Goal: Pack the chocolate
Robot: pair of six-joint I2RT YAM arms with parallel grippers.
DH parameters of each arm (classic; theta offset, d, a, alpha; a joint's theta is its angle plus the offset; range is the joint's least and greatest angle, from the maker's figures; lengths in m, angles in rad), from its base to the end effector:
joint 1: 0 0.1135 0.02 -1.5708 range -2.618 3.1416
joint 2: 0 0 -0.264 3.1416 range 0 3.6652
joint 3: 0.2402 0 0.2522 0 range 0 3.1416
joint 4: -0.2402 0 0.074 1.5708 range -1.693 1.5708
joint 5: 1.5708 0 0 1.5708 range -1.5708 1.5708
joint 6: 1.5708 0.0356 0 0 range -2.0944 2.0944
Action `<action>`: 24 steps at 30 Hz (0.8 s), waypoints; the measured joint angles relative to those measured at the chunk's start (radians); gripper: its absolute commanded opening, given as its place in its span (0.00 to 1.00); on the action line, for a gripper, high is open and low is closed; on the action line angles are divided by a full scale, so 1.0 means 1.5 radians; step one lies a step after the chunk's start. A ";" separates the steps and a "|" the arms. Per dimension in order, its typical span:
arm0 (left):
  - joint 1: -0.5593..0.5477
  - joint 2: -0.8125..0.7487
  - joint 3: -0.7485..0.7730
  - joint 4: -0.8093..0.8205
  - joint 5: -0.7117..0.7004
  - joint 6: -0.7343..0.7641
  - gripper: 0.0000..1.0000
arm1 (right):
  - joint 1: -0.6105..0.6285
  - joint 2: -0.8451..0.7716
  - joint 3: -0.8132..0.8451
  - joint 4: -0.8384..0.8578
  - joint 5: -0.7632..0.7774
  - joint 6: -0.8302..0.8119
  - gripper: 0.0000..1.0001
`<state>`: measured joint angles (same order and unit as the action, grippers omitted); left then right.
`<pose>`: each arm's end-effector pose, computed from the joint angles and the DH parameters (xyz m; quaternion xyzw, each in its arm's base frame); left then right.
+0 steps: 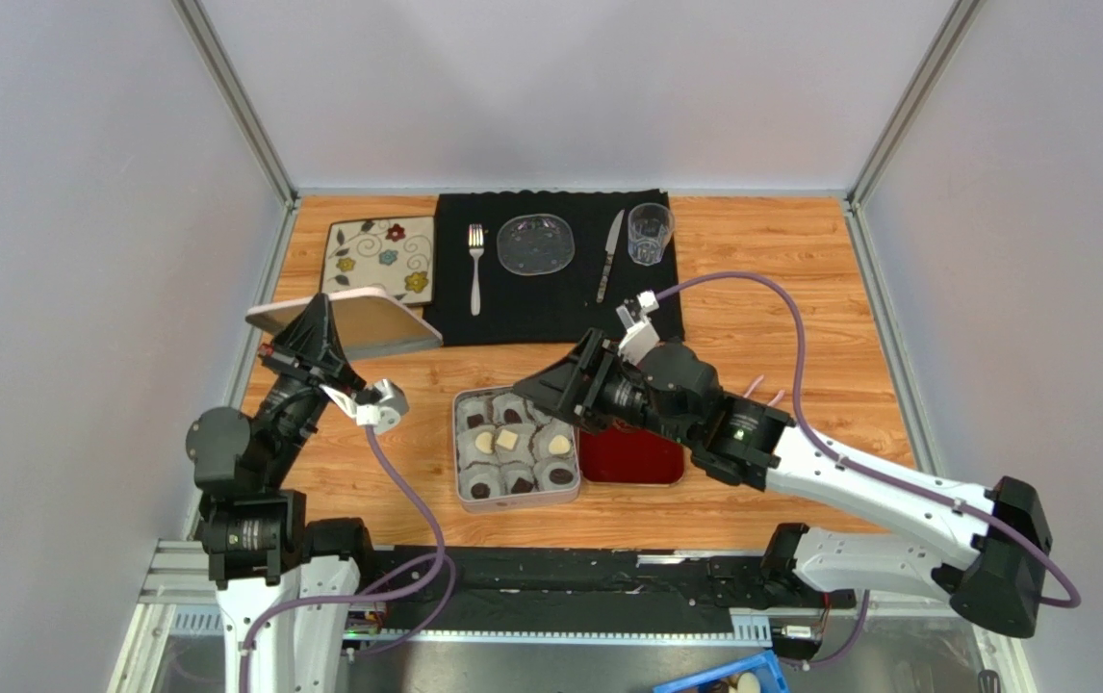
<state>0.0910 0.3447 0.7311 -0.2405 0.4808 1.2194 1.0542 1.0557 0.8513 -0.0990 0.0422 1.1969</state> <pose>0.0814 -0.0091 0.3659 0.4918 0.4401 0.3244 0.6776 0.1231 0.2136 0.3195 0.0699 0.8027 0.5270 0.2703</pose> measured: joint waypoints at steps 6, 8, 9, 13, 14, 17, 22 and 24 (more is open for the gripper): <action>0.000 -0.033 -0.007 0.147 0.041 0.049 0.00 | -0.026 0.112 0.013 0.185 -0.114 0.169 0.65; 0.000 -0.041 -0.007 0.179 0.057 0.078 0.00 | -0.026 0.167 0.043 0.229 -0.145 0.212 0.66; 0.000 -0.045 -0.007 0.189 0.064 0.090 0.00 | -0.026 0.192 0.062 0.247 -0.158 0.232 0.66; 0.000 -0.070 -0.009 0.213 0.101 0.139 0.00 | -0.028 0.265 0.119 0.346 -0.194 0.310 0.71; 0.000 -0.075 -0.010 0.218 0.109 0.150 0.00 | -0.029 0.274 0.125 0.367 -0.197 0.325 0.72; 0.000 -0.080 -0.010 0.226 0.121 0.171 0.00 | -0.033 0.297 0.141 0.435 -0.202 0.365 0.72; 0.000 -0.080 -0.010 0.226 0.131 0.189 0.00 | -0.041 0.318 0.151 0.507 -0.201 0.412 0.72; 0.000 -0.080 -0.011 0.226 0.135 0.193 0.00 | -0.042 0.332 0.163 0.528 -0.201 0.426 0.72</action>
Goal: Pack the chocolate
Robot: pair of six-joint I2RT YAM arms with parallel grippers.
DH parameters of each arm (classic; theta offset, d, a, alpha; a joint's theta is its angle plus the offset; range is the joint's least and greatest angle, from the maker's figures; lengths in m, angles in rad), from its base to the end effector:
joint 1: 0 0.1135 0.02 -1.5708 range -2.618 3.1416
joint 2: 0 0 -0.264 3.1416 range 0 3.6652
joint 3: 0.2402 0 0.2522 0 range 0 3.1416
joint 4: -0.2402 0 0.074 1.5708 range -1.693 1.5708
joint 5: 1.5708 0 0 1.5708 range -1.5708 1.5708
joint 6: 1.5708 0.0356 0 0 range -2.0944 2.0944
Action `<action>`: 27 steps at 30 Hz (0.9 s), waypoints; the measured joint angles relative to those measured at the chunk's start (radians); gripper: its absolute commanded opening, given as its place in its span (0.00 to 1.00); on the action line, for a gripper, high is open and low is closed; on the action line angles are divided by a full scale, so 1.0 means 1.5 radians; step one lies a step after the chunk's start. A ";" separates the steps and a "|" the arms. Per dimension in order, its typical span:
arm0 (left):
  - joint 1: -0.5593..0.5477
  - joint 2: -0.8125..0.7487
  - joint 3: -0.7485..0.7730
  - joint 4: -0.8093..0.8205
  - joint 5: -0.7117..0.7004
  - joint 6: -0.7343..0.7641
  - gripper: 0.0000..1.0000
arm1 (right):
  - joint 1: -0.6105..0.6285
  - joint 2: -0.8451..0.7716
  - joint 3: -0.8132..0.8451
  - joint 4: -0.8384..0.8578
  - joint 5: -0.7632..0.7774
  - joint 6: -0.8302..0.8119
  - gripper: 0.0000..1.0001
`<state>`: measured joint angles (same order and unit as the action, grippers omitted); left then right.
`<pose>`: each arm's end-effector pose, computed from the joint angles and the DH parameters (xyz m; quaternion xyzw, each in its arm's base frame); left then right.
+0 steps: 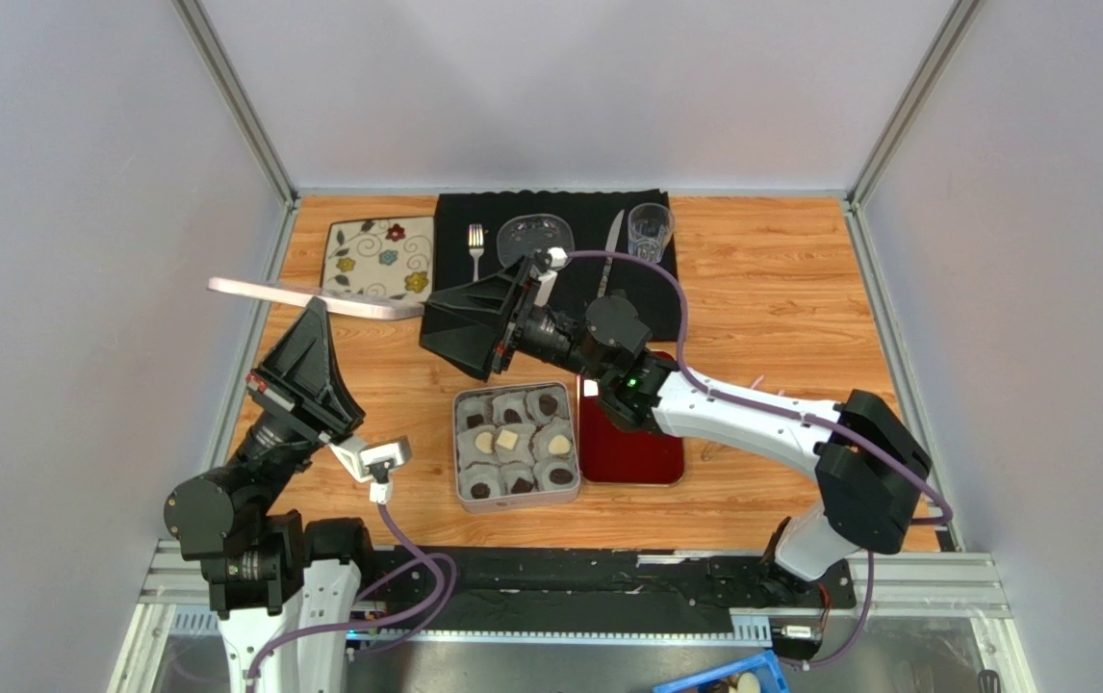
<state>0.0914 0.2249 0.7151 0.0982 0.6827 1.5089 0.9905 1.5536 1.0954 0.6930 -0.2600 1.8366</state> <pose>0.0369 -0.0192 0.3970 0.5134 0.1453 0.4861 0.6921 0.1936 0.3120 0.3481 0.1594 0.6018 0.7814 0.0426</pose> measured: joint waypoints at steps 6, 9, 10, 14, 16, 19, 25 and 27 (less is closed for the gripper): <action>0.000 0.000 -0.010 0.007 0.011 0.014 0.00 | -0.001 0.062 0.045 0.049 0.000 0.037 0.70; 0.000 -0.001 -0.014 0.009 0.018 0.023 0.00 | -0.001 0.099 0.082 0.056 -0.003 0.054 0.70; 0.000 -0.002 -0.017 0.011 0.022 0.028 0.00 | -0.001 0.110 0.094 0.055 -0.003 0.059 0.70; 0.000 -0.013 -0.030 0.012 0.035 0.048 0.00 | -0.001 0.140 0.130 0.055 -0.002 0.073 0.62; 0.000 -0.019 -0.035 0.012 0.041 0.055 0.00 | -0.002 0.161 0.158 0.056 0.000 0.081 0.53; 0.000 -0.027 -0.042 0.012 0.051 0.066 0.00 | -0.003 0.200 0.212 0.055 -0.002 0.089 0.38; 0.000 -0.033 -0.057 0.021 0.058 0.091 0.00 | -0.005 0.233 0.258 0.062 0.000 0.109 0.17; 0.000 -0.037 -0.069 0.024 0.061 0.099 0.05 | -0.011 0.233 0.258 0.075 0.003 0.117 0.12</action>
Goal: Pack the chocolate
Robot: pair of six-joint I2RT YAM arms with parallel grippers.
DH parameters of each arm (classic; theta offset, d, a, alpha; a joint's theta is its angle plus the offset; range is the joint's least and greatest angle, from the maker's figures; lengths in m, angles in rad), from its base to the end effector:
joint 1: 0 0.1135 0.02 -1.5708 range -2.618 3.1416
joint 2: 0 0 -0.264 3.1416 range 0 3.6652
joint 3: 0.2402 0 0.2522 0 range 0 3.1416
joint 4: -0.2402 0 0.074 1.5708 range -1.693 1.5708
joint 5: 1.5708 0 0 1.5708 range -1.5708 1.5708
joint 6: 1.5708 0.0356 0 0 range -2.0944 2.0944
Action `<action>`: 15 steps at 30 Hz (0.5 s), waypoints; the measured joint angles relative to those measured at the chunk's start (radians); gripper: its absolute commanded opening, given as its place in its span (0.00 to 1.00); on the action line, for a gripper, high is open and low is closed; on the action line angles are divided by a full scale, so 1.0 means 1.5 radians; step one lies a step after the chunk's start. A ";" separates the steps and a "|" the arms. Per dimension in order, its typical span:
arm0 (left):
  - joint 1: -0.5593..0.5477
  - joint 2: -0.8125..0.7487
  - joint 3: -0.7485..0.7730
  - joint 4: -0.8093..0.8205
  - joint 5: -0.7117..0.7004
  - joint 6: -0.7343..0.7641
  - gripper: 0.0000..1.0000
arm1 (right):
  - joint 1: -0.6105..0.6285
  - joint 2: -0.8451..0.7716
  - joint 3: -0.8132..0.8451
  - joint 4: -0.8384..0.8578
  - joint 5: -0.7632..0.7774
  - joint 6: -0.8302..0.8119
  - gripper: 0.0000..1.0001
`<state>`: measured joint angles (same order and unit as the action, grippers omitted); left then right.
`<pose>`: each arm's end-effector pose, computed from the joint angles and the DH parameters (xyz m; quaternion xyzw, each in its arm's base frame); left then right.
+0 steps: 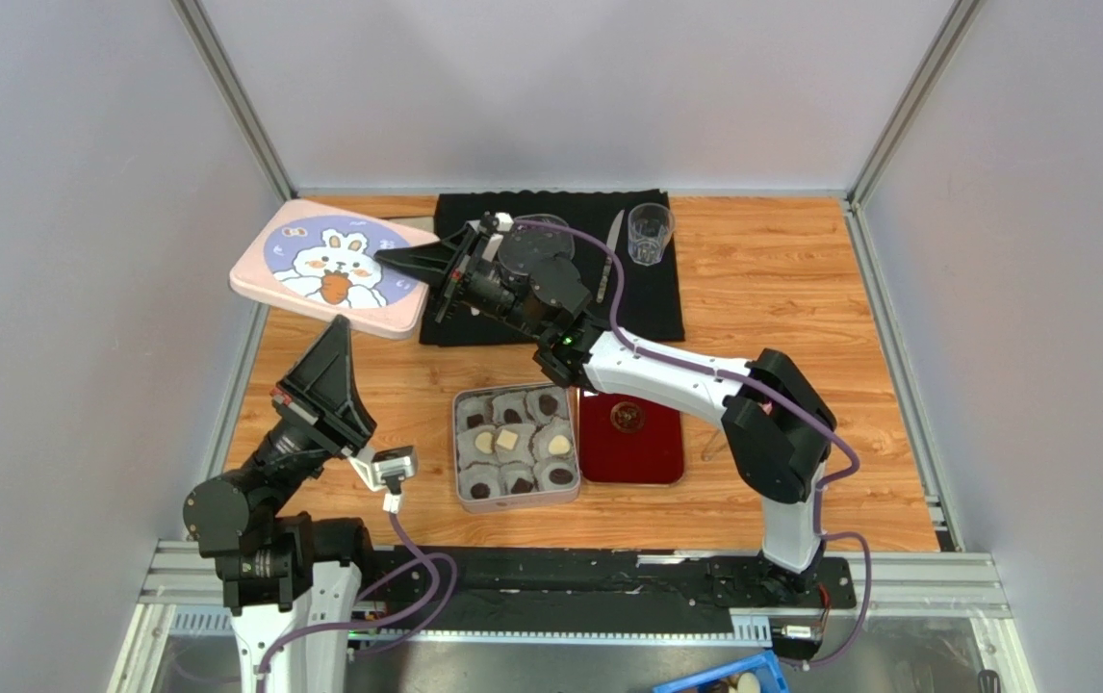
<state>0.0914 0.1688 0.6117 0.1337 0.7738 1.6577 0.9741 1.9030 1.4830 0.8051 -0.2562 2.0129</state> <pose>0.0409 -0.0212 0.3713 0.5466 0.0790 0.5091 0.6601 0.2481 0.3812 0.3587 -0.1831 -0.5337 -0.8256 0.0076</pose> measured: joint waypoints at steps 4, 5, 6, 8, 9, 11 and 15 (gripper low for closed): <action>0.000 -0.006 -0.015 -0.007 0.004 0.025 0.76 | -0.013 -0.001 -0.001 0.005 -0.003 -0.002 0.04; -0.001 -0.007 -0.015 -0.011 0.006 0.033 0.88 | -0.018 -0.001 -0.001 0.003 -0.005 -0.002 0.02; 0.000 -0.009 -0.015 -0.014 0.005 0.036 0.90 | -0.021 -0.001 -0.001 0.000 -0.007 -0.004 0.02; 0.000 -0.010 -0.015 -0.021 0.005 0.036 0.90 | -0.033 -0.006 -0.001 -0.008 -0.014 -0.010 0.01; 0.000 -0.010 -0.015 -0.022 0.003 0.035 0.90 | -0.041 -0.009 0.001 -0.018 -0.018 -0.016 0.01; 0.000 -0.009 -0.016 -0.024 -0.005 0.026 0.91 | -0.066 -0.019 0.017 -0.048 -0.028 -0.032 0.01; 0.000 0.017 0.000 -0.046 -0.041 -0.019 0.92 | -0.128 -0.050 0.058 -0.107 -0.046 -0.081 0.00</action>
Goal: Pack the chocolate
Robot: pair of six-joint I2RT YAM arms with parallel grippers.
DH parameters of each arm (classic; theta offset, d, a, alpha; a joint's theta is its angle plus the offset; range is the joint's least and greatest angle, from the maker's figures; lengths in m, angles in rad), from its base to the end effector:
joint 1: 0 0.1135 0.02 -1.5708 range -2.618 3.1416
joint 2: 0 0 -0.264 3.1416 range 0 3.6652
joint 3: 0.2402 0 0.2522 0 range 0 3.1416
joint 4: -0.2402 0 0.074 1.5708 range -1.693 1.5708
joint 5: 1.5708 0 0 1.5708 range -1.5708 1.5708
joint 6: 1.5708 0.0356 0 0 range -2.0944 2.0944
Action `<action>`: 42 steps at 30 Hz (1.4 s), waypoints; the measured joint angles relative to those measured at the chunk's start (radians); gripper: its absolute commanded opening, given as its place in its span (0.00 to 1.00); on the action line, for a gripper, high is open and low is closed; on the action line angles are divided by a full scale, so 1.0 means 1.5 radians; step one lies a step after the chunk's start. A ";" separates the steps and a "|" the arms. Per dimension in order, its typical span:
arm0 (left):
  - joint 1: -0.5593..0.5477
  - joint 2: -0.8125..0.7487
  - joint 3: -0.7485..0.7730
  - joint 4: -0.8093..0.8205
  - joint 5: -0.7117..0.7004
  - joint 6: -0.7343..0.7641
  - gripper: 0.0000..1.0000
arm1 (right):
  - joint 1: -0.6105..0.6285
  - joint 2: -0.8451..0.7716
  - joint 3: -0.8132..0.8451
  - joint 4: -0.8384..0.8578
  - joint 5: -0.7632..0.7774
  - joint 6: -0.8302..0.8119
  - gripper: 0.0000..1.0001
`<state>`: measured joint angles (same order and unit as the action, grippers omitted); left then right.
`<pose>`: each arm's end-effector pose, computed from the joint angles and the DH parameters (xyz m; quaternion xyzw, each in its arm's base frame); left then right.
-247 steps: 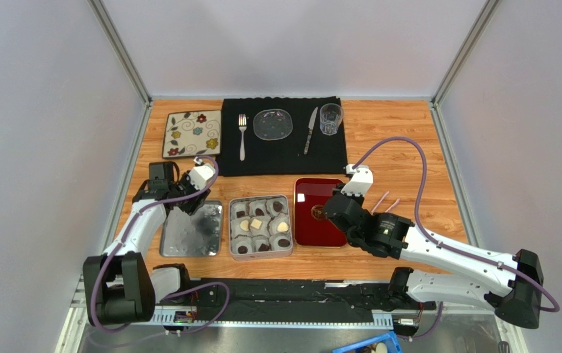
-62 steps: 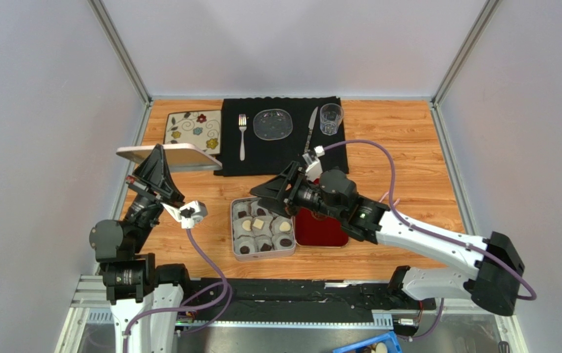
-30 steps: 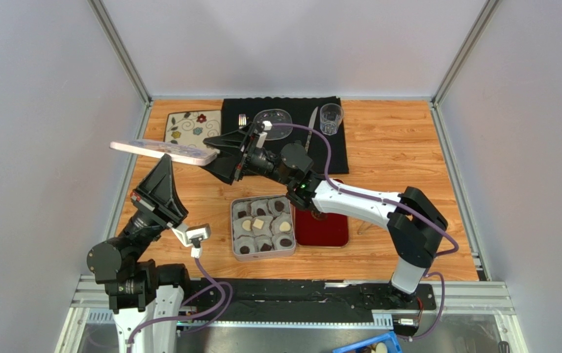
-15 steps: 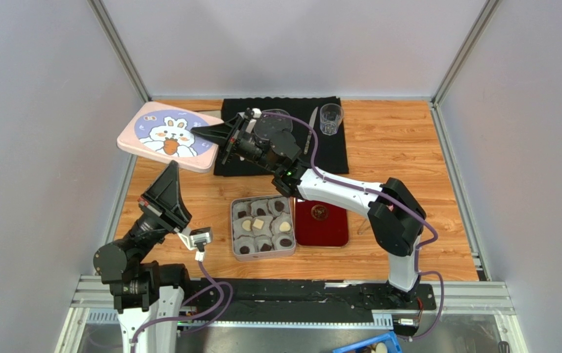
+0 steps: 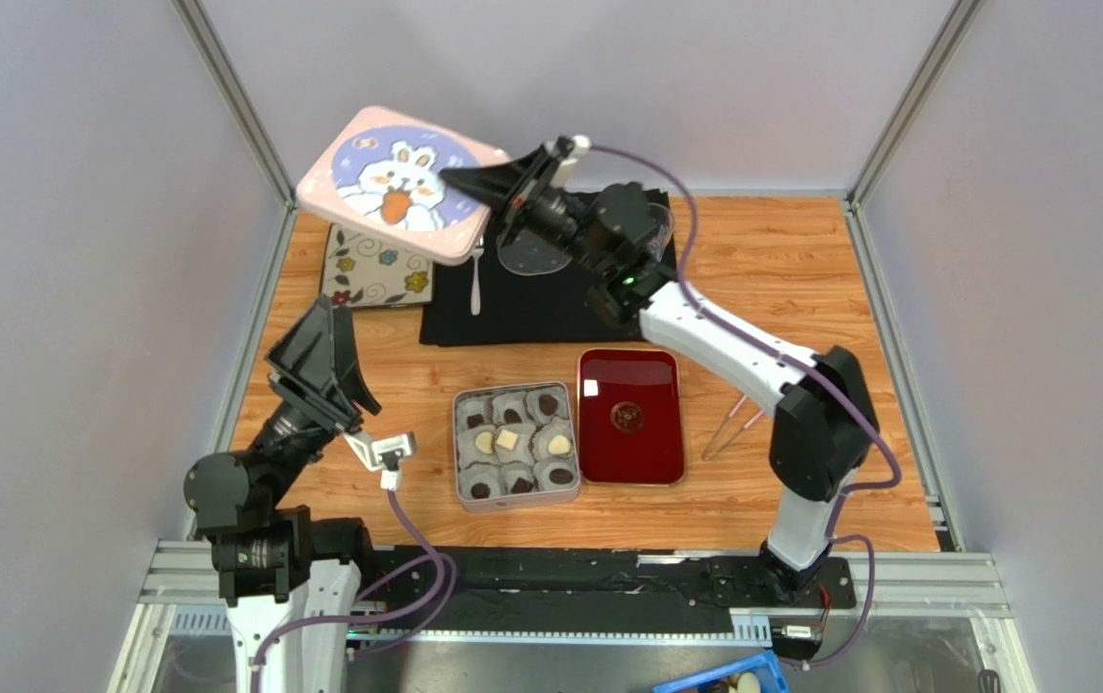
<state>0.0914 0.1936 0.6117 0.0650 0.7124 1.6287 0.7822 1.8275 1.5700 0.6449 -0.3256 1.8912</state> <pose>0.0517 -0.0186 0.3655 0.5516 0.1412 0.4901 0.6600 0.3033 0.3175 0.4052 0.1754 0.5388 0.8177 0.1020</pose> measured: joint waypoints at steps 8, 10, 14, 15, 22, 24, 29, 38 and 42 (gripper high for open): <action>0.000 0.130 0.189 -0.276 -0.118 -0.228 0.93 | -0.133 -0.202 -0.034 -0.205 -0.029 -0.207 0.00; 0.000 0.153 0.232 -0.366 -0.131 -0.311 0.92 | -0.147 -0.270 -0.071 -0.259 -0.031 -0.271 0.00; 0.000 0.203 0.254 -0.518 -0.119 -0.472 0.92 | -0.148 -0.387 -0.162 -0.369 -0.045 -0.401 0.00; 0.000 0.221 0.252 -0.550 -0.109 -0.508 0.92 | -0.148 -0.410 -0.191 -0.397 -0.048 -0.429 0.00; 0.000 0.319 0.190 -0.672 0.039 -0.714 0.93 | -0.145 -0.494 -0.398 -0.559 -0.073 -0.558 0.00; 0.000 0.320 0.166 -0.674 0.072 -0.743 0.93 | -0.145 -0.508 -0.452 -0.577 -0.089 -0.577 0.00; 0.000 0.308 0.083 -0.650 0.119 -0.790 0.90 | -0.145 -0.522 -0.537 -0.579 -0.154 -0.601 0.04; 0.000 0.367 -0.037 -0.548 0.068 -0.847 0.89 | -0.142 -0.479 -0.570 -0.450 -0.273 -0.619 0.06; 0.000 0.381 -0.059 -0.493 0.054 -0.881 0.90 | -0.123 -0.418 -0.571 -0.378 -0.299 -0.620 0.06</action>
<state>0.0914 0.7650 0.5236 -0.6746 0.7940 0.3069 0.5980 1.1999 0.7139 0.0776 -0.7742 0.9607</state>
